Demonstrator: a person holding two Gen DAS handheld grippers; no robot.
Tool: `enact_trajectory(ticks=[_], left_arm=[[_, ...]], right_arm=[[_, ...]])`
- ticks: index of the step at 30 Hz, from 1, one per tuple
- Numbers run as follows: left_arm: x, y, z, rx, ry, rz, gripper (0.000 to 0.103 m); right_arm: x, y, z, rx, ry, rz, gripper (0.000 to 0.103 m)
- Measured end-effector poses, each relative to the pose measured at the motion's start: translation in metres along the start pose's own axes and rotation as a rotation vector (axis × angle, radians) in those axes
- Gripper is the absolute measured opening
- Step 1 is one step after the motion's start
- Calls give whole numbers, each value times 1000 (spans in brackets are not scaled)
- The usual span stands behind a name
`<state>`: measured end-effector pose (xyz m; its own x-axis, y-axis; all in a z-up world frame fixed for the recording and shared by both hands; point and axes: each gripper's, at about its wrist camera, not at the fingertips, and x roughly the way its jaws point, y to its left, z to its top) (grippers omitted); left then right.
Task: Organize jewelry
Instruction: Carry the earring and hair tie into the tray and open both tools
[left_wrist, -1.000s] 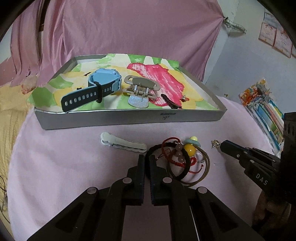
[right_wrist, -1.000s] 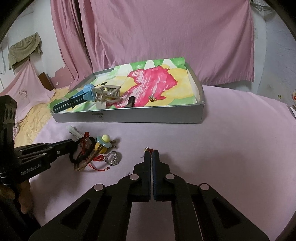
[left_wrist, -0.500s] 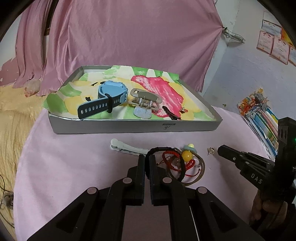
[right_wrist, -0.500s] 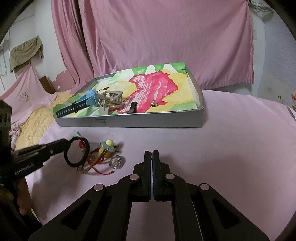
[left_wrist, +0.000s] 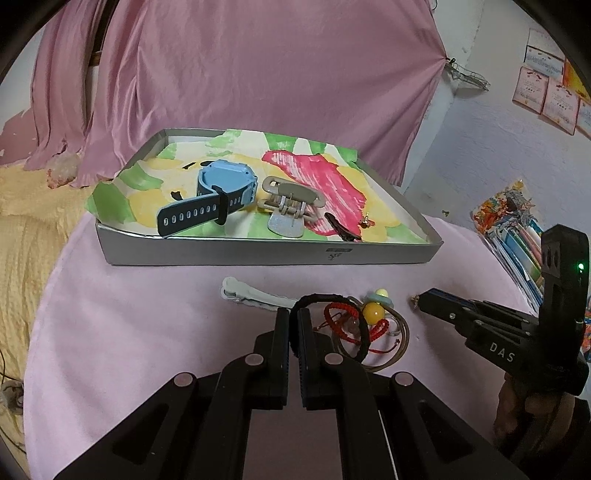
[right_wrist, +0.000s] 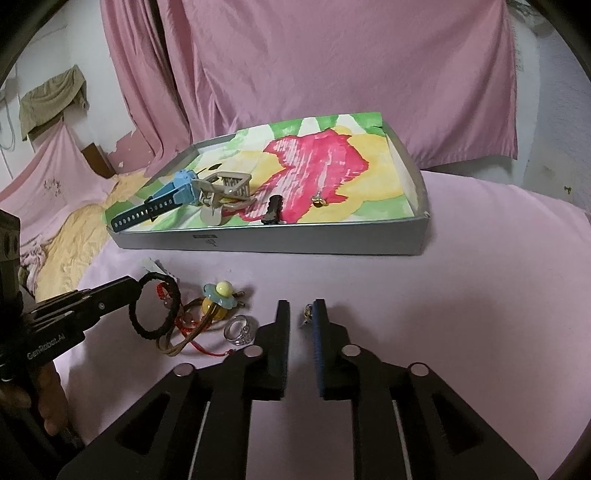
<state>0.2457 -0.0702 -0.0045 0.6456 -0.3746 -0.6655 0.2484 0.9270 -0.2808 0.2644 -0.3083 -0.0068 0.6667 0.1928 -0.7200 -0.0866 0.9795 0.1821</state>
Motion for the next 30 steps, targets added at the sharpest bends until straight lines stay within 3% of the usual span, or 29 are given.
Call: enact_trajectory(ticks=[3, 12, 15, 30], left_arm=[[-1, 0, 0, 3, -6, -8, 4], [-1, 1, 1, 5, -10, -18, 4], [-2, 0, 3, 12, -22, -26, 4], [-18, -3, 35, -3, -159, -30, 4]], right_arm=[[4, 4, 2, -21, 13, -17, 20], [13, 3, 5, -20, 54, -15, 20], [13, 2, 6, -16, 47, -4, 10], [-20, -5, 37, -7, -153, 23, 10]])
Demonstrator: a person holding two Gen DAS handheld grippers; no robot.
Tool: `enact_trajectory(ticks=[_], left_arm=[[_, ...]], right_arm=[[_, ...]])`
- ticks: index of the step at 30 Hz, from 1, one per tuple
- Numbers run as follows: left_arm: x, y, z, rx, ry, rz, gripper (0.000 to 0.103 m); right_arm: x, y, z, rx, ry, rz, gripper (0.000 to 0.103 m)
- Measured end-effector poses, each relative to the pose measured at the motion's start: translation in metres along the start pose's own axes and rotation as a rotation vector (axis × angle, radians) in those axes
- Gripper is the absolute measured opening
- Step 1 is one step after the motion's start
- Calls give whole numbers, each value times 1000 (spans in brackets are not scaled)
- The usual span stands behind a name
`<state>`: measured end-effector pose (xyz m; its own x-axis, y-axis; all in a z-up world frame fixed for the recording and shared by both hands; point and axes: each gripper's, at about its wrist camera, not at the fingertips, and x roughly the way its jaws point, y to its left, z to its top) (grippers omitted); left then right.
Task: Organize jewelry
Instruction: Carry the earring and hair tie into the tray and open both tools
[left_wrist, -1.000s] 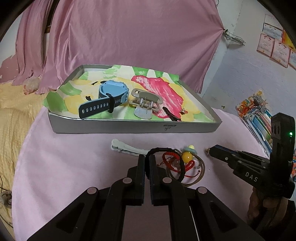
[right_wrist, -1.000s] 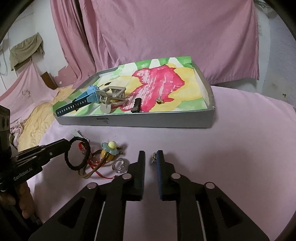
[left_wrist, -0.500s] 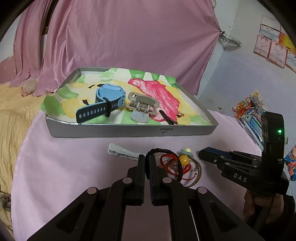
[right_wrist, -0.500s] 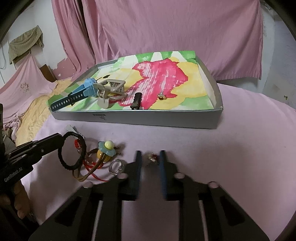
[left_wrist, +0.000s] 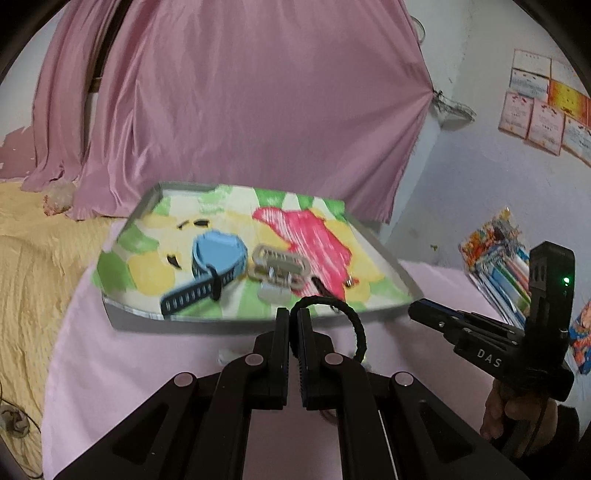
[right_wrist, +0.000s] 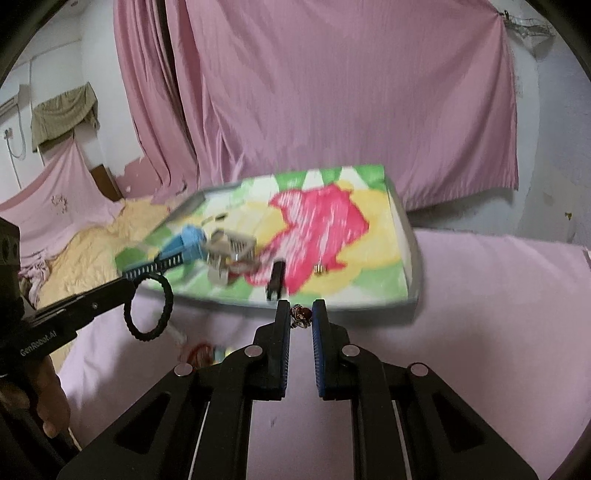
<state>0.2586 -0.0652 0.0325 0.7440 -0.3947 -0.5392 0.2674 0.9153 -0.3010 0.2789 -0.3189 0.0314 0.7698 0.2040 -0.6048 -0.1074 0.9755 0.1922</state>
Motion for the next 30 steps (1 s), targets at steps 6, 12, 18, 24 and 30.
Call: enact_trajectory(ticks=[6, 12, 18, 24, 30], left_arm=[[20, 7, 18, -42, -23, 36, 4], [48, 11, 26, -43, 11, 96, 4], [68, 17, 26, -49, 72, 142, 4], [79, 19, 21, -35, 125, 158, 4], [80, 19, 19, -24, 135, 161, 5]], right_arm=[[16, 1, 22, 13, -34, 35, 10], [48, 7, 29, 1, 10, 49, 10], [76, 11, 28, -6, 83, 44, 10], [91, 11, 24, -14, 138, 34, 11], [96, 12, 22, -20, 154, 29, 11]])
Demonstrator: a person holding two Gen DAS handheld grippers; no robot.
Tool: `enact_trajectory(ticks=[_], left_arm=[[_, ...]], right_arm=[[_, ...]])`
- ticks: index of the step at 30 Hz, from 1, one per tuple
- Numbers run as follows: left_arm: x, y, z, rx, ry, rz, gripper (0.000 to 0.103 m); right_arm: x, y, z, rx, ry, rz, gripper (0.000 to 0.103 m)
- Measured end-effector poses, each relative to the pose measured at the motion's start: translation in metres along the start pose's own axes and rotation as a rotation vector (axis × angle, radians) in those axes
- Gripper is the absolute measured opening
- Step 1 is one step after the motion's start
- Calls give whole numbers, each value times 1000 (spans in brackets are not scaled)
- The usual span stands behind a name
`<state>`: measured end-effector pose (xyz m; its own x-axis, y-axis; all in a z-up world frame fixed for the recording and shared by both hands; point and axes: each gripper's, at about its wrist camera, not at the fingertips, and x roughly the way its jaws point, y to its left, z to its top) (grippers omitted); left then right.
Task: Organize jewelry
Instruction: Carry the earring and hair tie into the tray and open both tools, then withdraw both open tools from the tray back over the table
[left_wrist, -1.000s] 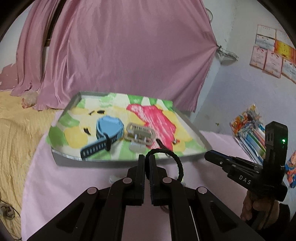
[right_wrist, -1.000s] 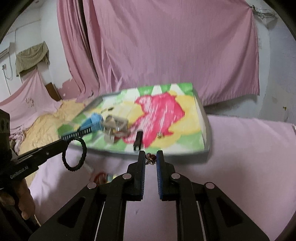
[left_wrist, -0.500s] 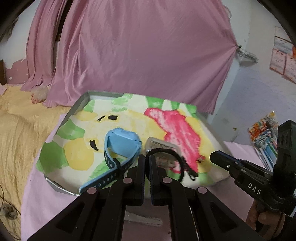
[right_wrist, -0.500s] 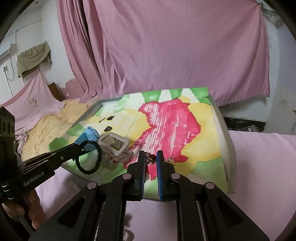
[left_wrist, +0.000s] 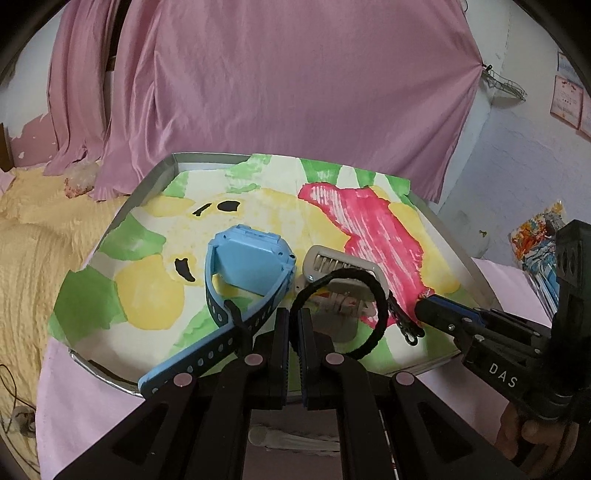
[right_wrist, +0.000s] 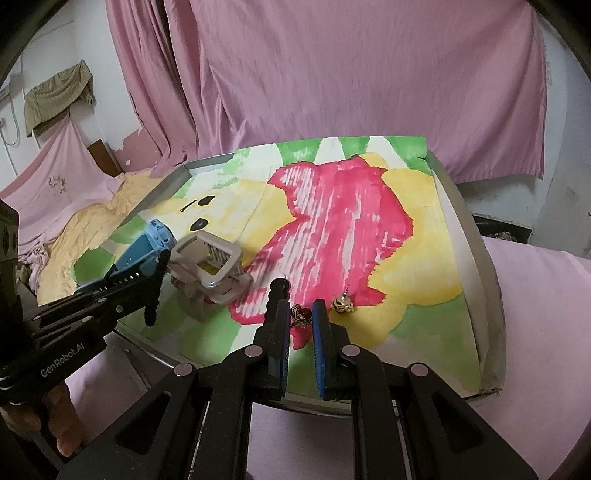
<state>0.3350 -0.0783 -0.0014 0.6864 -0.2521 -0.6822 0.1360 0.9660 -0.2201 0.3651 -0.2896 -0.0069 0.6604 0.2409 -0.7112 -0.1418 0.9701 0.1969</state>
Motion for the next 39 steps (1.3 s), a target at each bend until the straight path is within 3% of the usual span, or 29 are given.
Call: enact_trajectory(ticks=[5, 7, 9, 12, 17, 23, 27, 29, 35, 39], left_arm=[[1, 3, 0, -23, -5, -23, 6], [0, 3, 0, -27, -5, -29, 7], [-3, 2, 0, -23, -15, -29, 8], [-9, 0, -1, -14, -37, -32, 14], [-26, 1, -4, -22, -95, -44, 36], [-53, 4, -11, -34, -195, -49, 70], [-69, 8, -18, -40, -237, -47, 85], [-79, 9, -24, -38, -262, -44, 93], [-105, 12, -42, -18, -342, -19, 102], [-119, 10, -54, 24, -381, 17, 102]], right_arm=[[-1, -1, 0, 9, -6, 1, 13], [-5, -3, -1, 16, -20, 1, 24], [-12, -4, -2, 25, -46, 5, 43], [-21, -6, -3, 32, -80, 1, 44], [-45, -13, -8, 56, -168, -24, 44], [-77, -18, -18, 77, -285, -40, 61], [-99, -15, -31, 80, -348, -64, 77], [-109, -12, -39, 78, -375, -70, 78], [-134, -1, -62, 55, -443, -94, 89], [-146, 5, -73, 39, -480, -111, 90]])
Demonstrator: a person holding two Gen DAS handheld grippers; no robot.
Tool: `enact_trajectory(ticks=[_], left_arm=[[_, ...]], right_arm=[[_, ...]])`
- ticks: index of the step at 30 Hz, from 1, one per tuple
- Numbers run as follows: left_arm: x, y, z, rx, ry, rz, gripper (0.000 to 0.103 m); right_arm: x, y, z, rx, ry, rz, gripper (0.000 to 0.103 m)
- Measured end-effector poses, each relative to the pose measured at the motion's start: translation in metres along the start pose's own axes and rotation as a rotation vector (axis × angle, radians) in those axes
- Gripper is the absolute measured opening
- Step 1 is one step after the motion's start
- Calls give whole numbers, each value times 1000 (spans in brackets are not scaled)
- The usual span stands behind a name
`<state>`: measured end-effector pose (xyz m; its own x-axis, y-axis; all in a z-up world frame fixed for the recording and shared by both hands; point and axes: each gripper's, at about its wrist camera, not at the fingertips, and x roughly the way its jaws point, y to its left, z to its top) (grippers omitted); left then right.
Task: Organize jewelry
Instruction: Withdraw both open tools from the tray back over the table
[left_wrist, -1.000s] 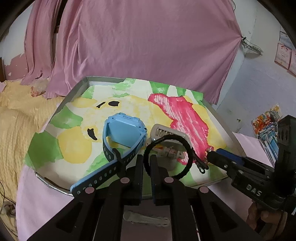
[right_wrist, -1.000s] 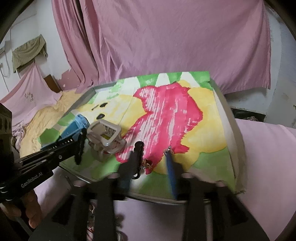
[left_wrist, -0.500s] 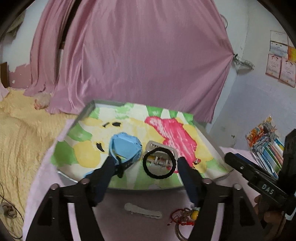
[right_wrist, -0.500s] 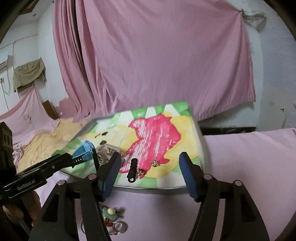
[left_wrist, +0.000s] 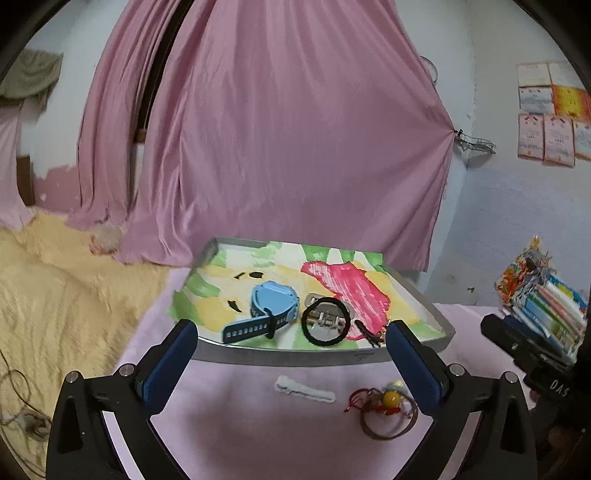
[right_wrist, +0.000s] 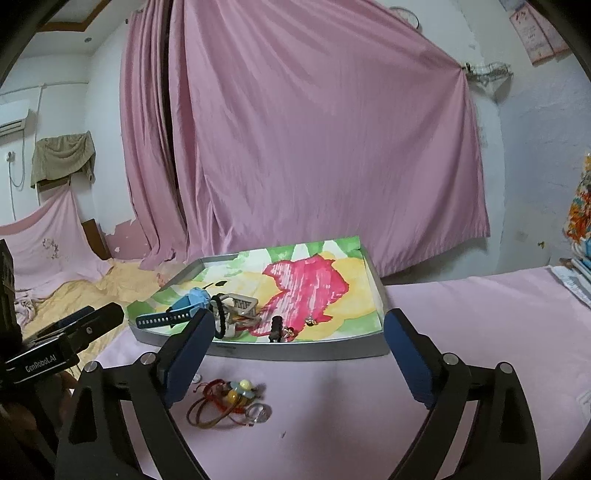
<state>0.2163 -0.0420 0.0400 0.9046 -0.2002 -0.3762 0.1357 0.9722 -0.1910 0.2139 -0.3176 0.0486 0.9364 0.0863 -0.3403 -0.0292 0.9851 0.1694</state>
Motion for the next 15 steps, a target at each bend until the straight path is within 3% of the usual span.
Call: enact_trajectory(ticks=[7, 15], left_arm=[[-18, 0, -9, 60, -21, 29, 102], [-22, 7, -17, 88, 22, 42, 102]], right_arm=[[-20, 5, -8, -29, -32, -19, 90], [-19, 9, -15, -53, 14, -20, 90]])
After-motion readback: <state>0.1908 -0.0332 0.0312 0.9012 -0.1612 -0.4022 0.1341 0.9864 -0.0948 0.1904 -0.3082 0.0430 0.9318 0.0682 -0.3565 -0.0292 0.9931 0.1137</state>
